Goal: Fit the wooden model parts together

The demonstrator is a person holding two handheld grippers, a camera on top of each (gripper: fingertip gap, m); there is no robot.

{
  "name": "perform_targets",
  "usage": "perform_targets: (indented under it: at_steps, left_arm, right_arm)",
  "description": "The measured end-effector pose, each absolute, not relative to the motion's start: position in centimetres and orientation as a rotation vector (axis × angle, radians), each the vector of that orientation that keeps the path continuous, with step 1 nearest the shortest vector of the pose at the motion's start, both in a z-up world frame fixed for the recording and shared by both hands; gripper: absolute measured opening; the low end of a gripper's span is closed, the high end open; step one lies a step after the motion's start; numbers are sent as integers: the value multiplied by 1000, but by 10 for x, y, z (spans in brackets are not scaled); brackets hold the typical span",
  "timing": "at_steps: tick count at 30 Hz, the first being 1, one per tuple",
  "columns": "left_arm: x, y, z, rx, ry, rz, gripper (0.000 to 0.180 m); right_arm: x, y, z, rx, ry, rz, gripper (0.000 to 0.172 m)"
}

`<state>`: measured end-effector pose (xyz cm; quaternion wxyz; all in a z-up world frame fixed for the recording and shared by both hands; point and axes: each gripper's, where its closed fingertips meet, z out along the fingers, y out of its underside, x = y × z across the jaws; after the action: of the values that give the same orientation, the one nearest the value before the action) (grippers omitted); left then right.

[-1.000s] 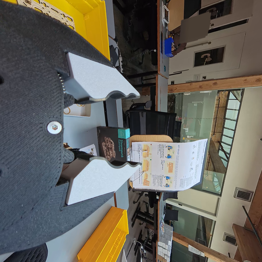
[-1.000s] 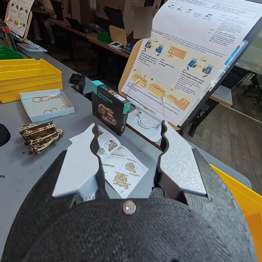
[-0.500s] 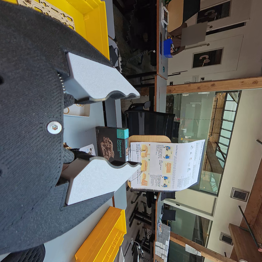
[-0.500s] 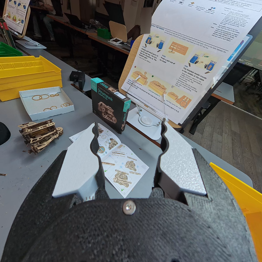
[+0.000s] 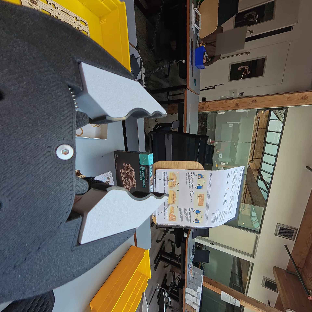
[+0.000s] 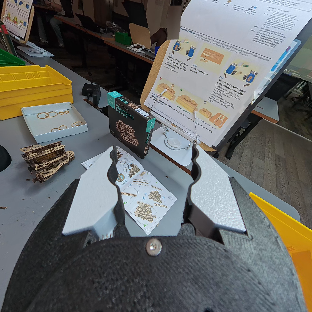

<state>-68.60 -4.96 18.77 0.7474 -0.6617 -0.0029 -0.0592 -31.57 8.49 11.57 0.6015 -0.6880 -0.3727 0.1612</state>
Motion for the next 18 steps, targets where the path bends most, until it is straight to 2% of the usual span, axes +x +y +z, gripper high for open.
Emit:
perform_targets:
  at_steps: [18]
  left_arm:
    - [-684,-49,187,-1453,1,-129,86]
  right_arm:
    - [-311,88,114,-1605,-864,337,86]
